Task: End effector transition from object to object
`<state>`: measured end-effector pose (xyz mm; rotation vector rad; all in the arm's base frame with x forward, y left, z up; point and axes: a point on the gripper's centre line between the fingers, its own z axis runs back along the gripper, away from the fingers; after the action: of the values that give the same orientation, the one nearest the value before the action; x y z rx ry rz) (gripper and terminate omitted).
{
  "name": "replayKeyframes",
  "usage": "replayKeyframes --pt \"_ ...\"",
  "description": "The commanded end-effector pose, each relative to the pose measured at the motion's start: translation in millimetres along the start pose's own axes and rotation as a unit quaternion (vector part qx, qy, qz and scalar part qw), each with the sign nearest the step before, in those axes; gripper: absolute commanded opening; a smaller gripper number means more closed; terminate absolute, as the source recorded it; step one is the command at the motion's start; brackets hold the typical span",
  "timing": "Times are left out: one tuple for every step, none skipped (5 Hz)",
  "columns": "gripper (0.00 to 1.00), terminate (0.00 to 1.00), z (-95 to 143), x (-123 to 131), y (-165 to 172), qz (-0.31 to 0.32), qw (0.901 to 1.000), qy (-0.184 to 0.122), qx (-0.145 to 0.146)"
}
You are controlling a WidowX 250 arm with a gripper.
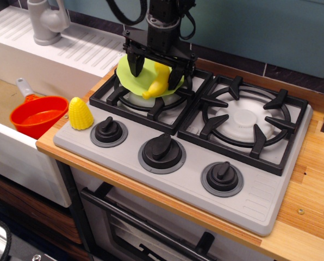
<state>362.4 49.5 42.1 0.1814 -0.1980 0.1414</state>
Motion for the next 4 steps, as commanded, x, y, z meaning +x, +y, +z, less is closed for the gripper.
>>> replayKeyframes --pt "1.00 0.00 53.2 5.8 -1.1 0.003 0.9983 0.057 0.007" --pt "1.00 0.00 92.5 8.8 4.2 0.005 0.9952 0.094 0.027" --pt "1.00 0.00 92.2 2.9 5.9 0.001 0.9964 0.081 0.024" --pt "1.00 0.00 84.4 -6.6 6.8 0.003 0.9968 0.080 0.011"
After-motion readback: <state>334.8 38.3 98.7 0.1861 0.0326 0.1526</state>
